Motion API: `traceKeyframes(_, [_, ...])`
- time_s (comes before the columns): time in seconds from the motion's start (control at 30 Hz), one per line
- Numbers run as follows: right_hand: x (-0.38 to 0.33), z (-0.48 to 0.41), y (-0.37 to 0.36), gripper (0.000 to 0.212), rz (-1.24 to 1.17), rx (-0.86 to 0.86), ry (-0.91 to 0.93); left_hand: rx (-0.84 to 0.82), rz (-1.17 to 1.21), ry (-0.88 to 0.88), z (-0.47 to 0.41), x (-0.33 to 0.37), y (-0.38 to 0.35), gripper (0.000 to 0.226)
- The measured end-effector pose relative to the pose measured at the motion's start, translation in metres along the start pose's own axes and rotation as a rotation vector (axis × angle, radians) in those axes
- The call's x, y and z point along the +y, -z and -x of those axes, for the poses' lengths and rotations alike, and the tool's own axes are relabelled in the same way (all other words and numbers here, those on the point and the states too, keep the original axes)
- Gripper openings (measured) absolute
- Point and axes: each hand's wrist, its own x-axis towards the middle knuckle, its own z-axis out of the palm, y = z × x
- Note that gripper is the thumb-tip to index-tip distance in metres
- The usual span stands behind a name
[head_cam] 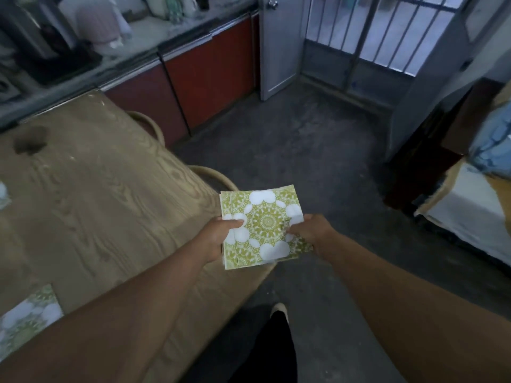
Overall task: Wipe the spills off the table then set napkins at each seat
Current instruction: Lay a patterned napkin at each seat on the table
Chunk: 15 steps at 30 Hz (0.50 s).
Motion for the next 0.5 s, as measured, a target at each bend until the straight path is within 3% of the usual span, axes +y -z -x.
traceKeyframes(0.17, [-0.086, -0.051, 0.020, 0.038, 0.158, -0.003, 0.092, 0.067, 0.099, 0.014, -0.058, 0.051, -0.018, 0.032])
traceKeyframes(0.5, [-0.186, -0.152, 0.017, 0.033, 0.344, -0.144, 0.156, 0.215, 0.246, -0.042, -0.126, 0.120, -0.021, 0.026])
